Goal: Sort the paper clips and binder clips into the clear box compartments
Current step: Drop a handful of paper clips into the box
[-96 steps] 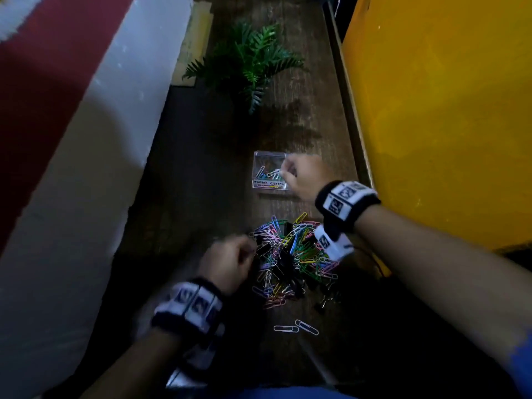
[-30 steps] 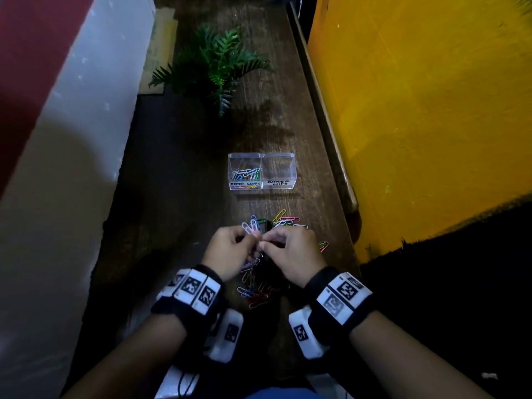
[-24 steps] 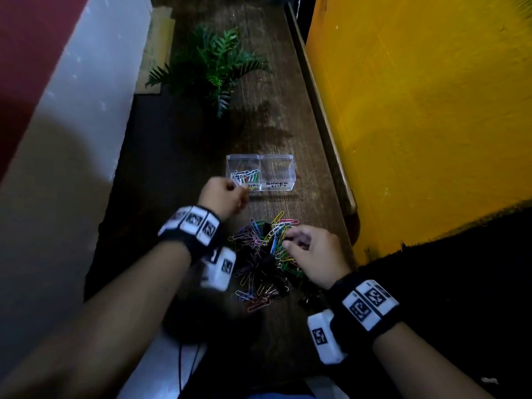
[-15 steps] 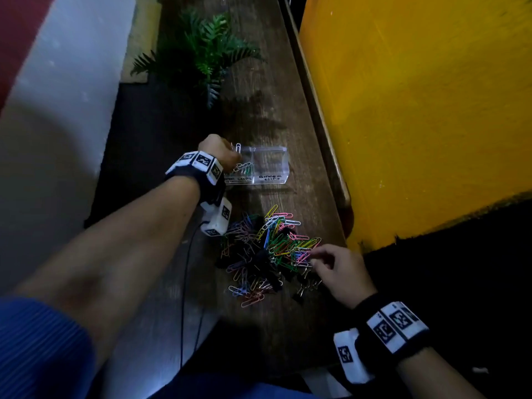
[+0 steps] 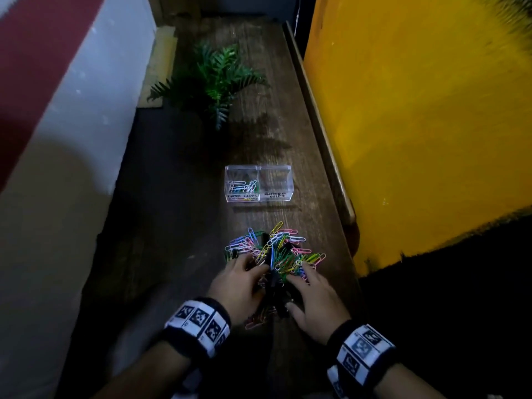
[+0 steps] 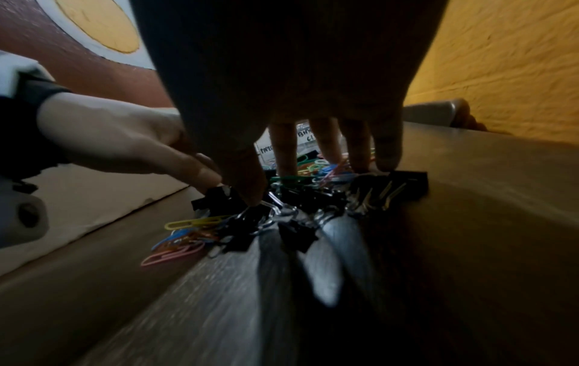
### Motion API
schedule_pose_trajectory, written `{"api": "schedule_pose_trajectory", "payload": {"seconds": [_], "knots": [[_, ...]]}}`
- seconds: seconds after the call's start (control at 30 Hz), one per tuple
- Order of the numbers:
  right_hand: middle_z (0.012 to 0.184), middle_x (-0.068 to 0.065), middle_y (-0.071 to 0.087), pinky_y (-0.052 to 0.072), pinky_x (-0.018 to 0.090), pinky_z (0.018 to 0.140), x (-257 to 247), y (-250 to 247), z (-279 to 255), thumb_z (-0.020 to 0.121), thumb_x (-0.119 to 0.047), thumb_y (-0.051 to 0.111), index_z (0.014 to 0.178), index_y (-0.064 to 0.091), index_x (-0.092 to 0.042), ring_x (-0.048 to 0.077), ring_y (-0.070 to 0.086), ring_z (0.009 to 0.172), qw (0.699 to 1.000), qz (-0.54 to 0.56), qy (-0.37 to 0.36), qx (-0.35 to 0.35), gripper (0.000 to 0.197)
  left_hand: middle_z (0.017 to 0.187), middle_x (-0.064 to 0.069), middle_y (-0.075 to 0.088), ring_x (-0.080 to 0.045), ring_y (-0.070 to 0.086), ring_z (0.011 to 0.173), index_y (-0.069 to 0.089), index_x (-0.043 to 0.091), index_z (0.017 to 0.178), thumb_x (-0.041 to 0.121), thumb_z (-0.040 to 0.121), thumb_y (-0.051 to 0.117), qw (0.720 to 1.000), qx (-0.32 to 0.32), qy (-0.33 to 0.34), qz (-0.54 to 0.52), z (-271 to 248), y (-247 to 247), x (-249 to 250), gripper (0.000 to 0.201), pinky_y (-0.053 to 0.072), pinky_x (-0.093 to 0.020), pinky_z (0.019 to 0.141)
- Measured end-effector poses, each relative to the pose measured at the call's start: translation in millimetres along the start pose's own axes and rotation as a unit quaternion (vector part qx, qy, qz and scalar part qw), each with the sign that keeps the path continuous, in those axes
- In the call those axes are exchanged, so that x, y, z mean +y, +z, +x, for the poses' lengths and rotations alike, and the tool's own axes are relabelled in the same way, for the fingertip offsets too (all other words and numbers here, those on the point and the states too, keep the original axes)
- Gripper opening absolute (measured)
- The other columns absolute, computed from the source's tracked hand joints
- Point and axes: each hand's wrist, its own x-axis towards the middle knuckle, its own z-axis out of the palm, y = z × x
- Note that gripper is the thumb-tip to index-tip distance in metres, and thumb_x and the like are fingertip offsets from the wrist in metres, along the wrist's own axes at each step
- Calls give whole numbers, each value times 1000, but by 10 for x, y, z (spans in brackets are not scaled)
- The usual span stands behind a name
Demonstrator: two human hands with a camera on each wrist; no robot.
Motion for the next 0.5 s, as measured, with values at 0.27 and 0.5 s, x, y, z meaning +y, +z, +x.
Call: {"api": "schedule_pose_trajectory", "payload": {"seconds": [0.27, 0.5], "knots": [[158, -8, 8, 13, 40, 118, 215, -29, 59, 84, -50, 60, 96, 69, -31, 19, 7, 146, 996, 23, -72, -45, 24, 154, 5, 25, -22, 16, 144, 53, 48, 126, 52, 82, 56, 996, -54, 73, -23, -154, 53, -90, 45, 22, -41, 115], [120, -8, 62, 35, 35, 106, 216, -199, 166, 87, -42, 59, 80, 70, -25, 14, 49, 121, 996, 57, -67, 26, 22, 122, 7, 54, -18, 50, 113, 62, 33, 120, 31, 88, 57, 994, 95, 21, -54, 75, -175, -209, 33, 44, -36, 95]]}}
